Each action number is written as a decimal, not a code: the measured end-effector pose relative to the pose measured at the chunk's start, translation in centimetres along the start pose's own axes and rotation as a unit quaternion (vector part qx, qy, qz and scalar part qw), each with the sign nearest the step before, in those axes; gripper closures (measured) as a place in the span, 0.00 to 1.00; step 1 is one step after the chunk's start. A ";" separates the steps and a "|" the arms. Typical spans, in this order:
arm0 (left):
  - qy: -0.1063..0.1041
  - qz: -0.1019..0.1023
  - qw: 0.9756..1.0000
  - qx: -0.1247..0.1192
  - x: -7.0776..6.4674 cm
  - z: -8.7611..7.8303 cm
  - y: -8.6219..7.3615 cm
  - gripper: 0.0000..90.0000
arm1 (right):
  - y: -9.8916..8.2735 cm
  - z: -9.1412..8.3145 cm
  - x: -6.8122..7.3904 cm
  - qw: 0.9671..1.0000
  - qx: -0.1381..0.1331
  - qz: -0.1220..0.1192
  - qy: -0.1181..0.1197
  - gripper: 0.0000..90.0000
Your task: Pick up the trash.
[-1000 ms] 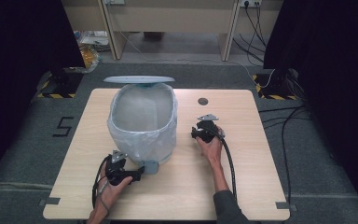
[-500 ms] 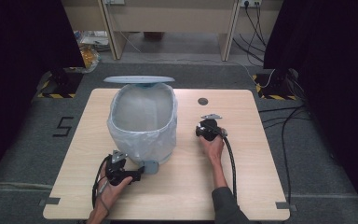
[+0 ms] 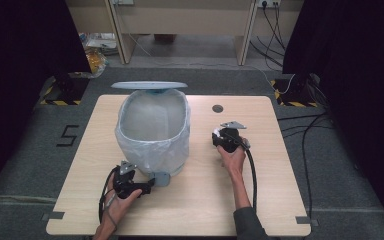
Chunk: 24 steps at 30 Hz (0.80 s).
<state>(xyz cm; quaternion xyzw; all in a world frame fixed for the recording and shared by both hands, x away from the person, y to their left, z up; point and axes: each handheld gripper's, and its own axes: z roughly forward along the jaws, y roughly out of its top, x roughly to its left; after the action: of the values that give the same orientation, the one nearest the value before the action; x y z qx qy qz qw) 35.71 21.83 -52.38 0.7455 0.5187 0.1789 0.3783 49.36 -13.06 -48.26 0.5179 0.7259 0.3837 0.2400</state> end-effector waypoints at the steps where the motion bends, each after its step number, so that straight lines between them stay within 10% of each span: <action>1: 0.000 -0.001 1.000 0.000 0.0 0.0 0.0 0.00 | 0.2 -0.7 0.0 1.000 -0.005 -0.006 0.001 0.66; 24: -0.002 -0.008 1.000 -0.004 0.0 0.1 0.0 0.00 | 2.2 -6.4 0.9 0.998 -0.050 -0.026 0.037 0.66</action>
<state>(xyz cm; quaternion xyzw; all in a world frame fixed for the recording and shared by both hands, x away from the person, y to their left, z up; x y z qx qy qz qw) 35.75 21.77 -52.42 0.7401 0.5232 0.1766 0.3839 45.55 -13.80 -42.66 0.4715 0.7275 0.4317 0.2491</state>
